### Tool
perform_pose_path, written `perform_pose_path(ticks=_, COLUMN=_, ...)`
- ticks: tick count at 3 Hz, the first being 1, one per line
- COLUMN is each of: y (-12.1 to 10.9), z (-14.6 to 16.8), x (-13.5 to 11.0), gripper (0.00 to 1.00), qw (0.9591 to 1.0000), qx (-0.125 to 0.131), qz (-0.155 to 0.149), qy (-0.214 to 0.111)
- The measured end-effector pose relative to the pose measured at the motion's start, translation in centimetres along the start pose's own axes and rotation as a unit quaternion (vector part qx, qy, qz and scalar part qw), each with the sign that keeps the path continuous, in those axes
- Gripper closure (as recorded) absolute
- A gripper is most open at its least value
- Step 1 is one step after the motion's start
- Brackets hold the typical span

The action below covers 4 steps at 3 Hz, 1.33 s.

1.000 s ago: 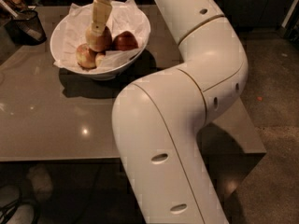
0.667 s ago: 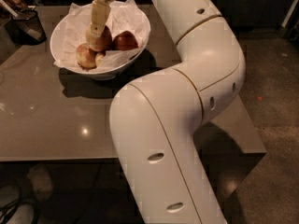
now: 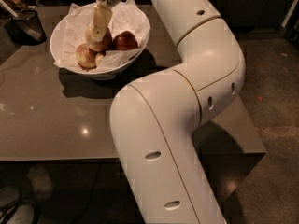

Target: Pick apple from white bowl

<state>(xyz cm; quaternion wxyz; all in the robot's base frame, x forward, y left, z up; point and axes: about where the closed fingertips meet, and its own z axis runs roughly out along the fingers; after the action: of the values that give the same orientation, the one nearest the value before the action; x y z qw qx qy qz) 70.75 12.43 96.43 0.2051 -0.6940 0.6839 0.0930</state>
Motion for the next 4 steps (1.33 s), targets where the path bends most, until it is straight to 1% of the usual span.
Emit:
perform_pose_path(ticks=1, y=0.1, z=0.7, x=0.4, gripper=0.29, qw=0.9999, qx=-0.011, qz=0.004, qy=-0.004)
perform_pose_path(ticks=3, y=0.3, z=1.8, x=0.9, gripper=0.29, qw=0.9993, qx=-0.031, qz=0.011, qy=-0.015)
perform_pose_path(ticks=4, y=0.4, z=2.2, x=1.1, gripper=0.26, qw=0.999, qx=-0.038, qz=0.014, qy=-0.019)
